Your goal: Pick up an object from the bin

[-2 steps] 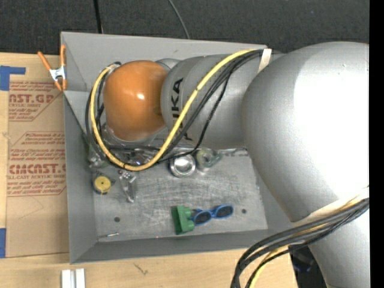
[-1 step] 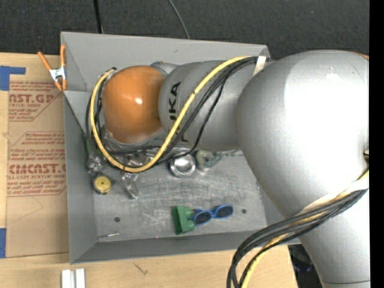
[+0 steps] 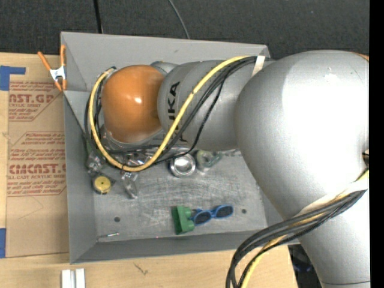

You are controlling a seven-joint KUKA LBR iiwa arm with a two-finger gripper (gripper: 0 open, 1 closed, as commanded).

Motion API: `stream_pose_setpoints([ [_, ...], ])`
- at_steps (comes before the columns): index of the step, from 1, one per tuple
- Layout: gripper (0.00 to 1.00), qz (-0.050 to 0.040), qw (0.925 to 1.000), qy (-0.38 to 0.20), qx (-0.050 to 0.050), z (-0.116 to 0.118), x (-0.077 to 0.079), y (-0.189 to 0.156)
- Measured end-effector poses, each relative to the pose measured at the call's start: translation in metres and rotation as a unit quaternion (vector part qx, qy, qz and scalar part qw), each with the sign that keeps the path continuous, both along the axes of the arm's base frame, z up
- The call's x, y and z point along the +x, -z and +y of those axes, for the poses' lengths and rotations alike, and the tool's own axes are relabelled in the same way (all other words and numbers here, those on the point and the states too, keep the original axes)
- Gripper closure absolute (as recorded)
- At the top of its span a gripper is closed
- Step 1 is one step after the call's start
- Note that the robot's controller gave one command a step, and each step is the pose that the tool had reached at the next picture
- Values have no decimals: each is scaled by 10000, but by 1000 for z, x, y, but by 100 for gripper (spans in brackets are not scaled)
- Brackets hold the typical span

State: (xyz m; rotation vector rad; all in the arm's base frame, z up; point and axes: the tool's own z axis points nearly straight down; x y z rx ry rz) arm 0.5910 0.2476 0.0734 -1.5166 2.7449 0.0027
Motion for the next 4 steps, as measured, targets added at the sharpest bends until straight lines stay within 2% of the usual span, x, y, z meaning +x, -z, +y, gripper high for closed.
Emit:
stream_pose_setpoints([
  [1,100,-11,10000,2,15,1,1,-1],
  [2,100,14,10000,10,-1,2,0,-5],
  [3,100,-31,10000,13,7,4,2,-119],
  [4,100,7,10000,18,-3,5,2,-123],
])
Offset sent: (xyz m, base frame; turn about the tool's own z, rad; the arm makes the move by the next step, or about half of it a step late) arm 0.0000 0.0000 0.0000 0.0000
